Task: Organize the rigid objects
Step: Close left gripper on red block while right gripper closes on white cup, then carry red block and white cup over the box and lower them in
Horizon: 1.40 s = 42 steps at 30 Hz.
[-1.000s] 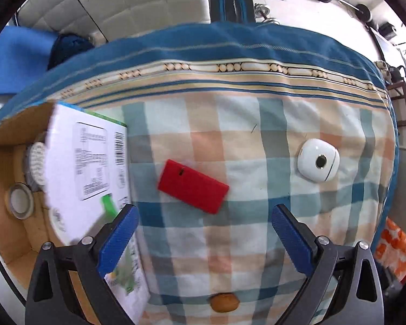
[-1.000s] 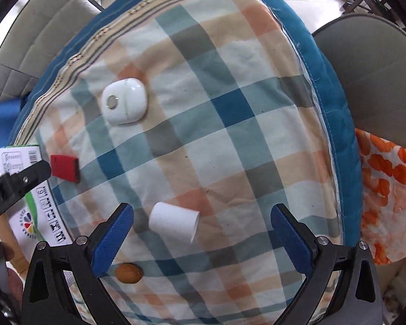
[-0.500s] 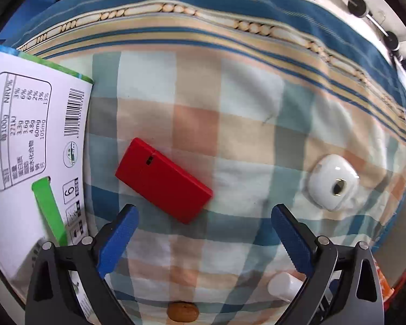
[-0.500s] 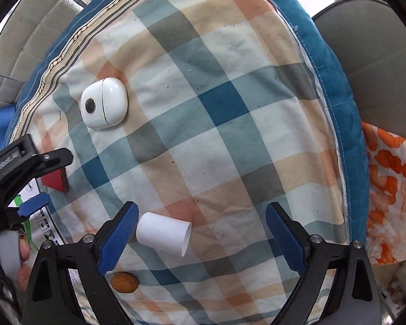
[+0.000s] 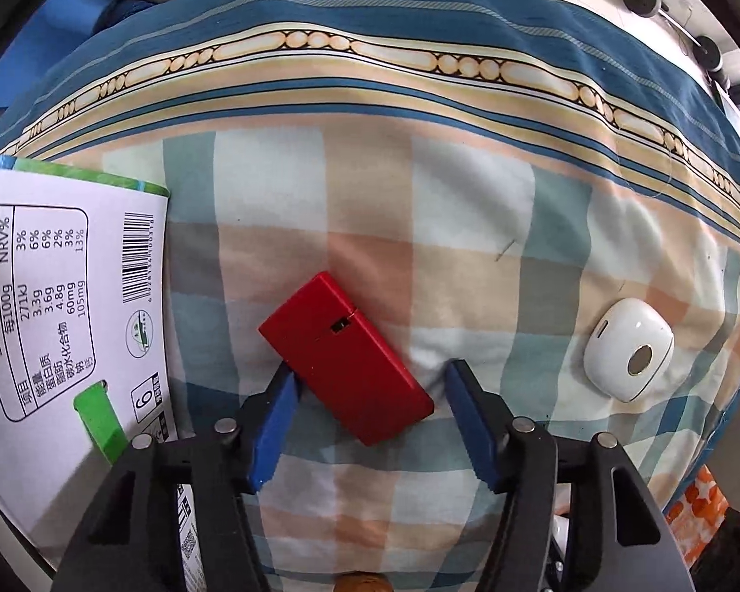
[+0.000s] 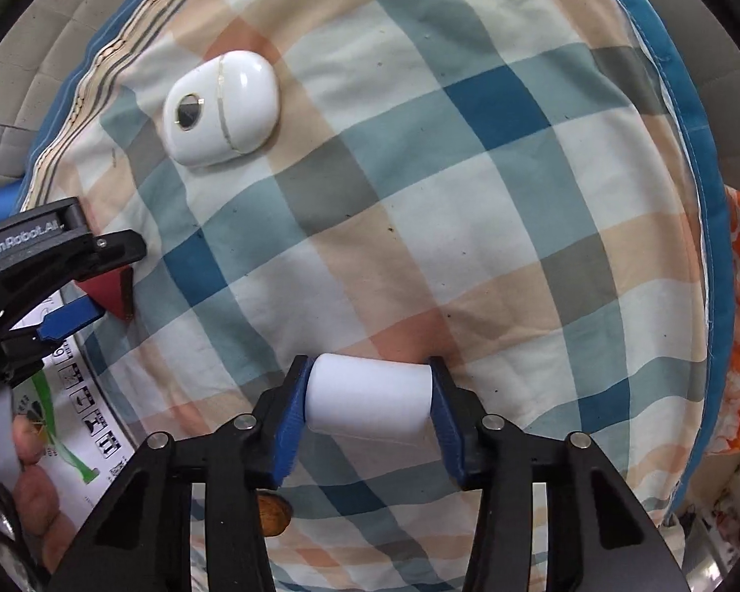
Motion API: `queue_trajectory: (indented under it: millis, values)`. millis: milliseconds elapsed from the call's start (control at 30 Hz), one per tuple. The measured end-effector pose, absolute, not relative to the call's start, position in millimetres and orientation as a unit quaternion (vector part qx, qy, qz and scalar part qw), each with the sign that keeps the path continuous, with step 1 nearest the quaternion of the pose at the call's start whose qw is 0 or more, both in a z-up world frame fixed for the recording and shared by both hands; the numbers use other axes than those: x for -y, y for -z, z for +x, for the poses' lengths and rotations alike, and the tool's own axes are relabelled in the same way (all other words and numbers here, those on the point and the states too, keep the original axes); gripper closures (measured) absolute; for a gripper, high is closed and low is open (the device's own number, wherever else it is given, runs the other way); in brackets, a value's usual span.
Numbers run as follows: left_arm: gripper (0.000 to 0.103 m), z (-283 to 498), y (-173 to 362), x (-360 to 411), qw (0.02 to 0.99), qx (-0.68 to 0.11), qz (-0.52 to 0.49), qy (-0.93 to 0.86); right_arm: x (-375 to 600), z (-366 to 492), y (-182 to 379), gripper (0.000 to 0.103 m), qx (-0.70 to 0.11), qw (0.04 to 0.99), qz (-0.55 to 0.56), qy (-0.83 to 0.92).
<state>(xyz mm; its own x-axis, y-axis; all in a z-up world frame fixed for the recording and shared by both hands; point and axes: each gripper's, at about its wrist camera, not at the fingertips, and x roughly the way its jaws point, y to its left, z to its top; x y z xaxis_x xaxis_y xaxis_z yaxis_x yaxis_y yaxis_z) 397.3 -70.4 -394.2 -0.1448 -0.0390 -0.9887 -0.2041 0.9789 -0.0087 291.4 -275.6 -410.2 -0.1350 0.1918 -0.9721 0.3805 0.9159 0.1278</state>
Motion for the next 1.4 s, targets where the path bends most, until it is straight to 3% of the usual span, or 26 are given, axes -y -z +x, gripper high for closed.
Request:
queue_trajectory:
  millis: [333,667,700,767,867,933,1000,1100,1133,1167,1400]
  values:
    - [0.049,355,385,109,0.664,-0.744,-0.06,-0.034,310,260,412,0.057,-0.763,0.63,0.112,0.093]
    - [0.053,322,362,129,0.682,-0.723,-0.11,-0.027,324,244,407,0.057,-0.759,0.636,0.11,0.092]
    - [0.052,322,358,123,0.688,-0.714,-0.123,-0.048,320,239,407,0.057,-0.758,0.636,0.109,0.092]
    - [0.034,324,355,102,0.686,-0.701,-0.176,-0.084,321,232,407,0.057,-0.759,0.636,0.107,0.091]
    - [0.033,327,364,82,0.665,-0.702,-0.223,-0.124,337,244,404,0.057,-0.758,0.637,0.104,0.09]
    - [0.033,336,369,85,0.664,-0.707,-0.2,-0.134,336,245,403,0.057,-0.758,0.638,0.104,0.091]
    - [0.035,345,372,89,0.671,-0.709,-0.176,-0.125,329,249,405,0.057,-0.759,0.637,0.101,0.093]
    - [0.054,350,373,105,0.681,-0.713,-0.126,-0.108,329,250,406,0.057,-0.759,0.637,0.099,0.094]
    - [0.067,350,369,114,0.691,-0.708,-0.114,-0.087,328,250,405,0.057,-0.759,0.637,0.1,0.093]
    - [0.07,348,366,123,0.696,-0.708,-0.099,-0.071,329,250,404,0.057,-0.758,0.638,0.101,0.09]
    - [0.07,302,366,165,0.678,-0.732,-0.015,0.059,338,242,407,0.057,-0.765,0.632,0.106,0.062]
